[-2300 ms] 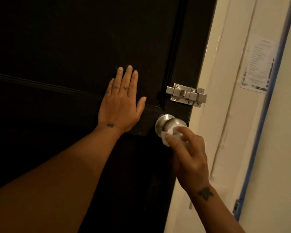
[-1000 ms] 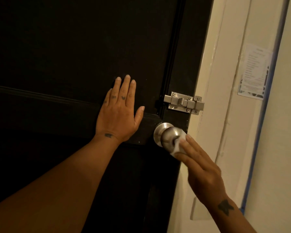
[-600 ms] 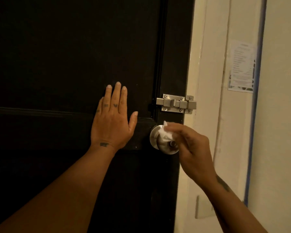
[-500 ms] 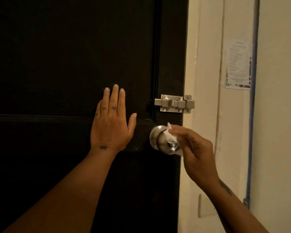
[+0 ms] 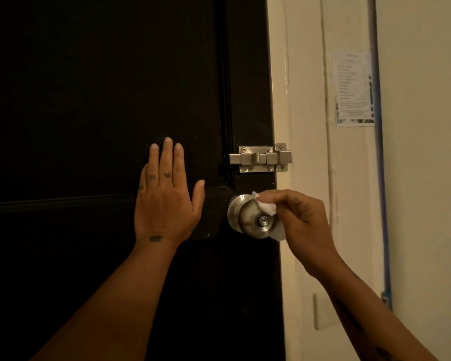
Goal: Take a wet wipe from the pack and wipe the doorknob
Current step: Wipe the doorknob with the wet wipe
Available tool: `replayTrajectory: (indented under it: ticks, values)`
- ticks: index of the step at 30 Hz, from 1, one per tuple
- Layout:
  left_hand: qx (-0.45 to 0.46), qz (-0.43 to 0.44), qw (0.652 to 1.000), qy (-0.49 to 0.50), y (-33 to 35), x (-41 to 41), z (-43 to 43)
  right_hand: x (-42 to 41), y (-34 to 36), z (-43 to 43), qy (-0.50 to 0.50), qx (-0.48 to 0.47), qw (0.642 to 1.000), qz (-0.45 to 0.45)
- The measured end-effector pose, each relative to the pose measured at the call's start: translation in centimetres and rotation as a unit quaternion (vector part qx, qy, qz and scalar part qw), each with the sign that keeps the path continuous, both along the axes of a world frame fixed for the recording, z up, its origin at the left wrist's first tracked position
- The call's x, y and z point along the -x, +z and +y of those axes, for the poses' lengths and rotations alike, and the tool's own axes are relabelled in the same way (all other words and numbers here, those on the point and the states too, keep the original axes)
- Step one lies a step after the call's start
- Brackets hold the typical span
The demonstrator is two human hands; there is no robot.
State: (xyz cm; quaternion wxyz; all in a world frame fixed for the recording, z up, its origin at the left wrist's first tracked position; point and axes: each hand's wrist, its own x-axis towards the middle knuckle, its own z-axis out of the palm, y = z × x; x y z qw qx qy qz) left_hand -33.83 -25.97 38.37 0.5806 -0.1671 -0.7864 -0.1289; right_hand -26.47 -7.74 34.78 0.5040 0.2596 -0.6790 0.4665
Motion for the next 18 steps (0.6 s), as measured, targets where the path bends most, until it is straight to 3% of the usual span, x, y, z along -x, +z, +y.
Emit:
replayTrajectory:
  ticks: [3,7,11,18]
  values:
    - [0.004,0.009,1.000,0.007,0.0,0.1,-0.1,-0.4,-1.5,1.2,-0.030,0.004,1.000,0.001]
    - [0.007,0.011,1.000,0.008,0.0,0.3,0.0,-1.2,-1.3,2.5,-0.151,-0.022,0.987,0.044]
    - [0.002,0.011,1.000,0.005,-0.1,0.2,0.1,-1.9,0.3,0.6,-0.128,-0.033,0.986,0.101]
    - [0.000,0.012,1.000,0.008,-0.1,0.0,0.0,-0.3,-2.2,1.7,-0.178,-0.006,0.983,0.035]
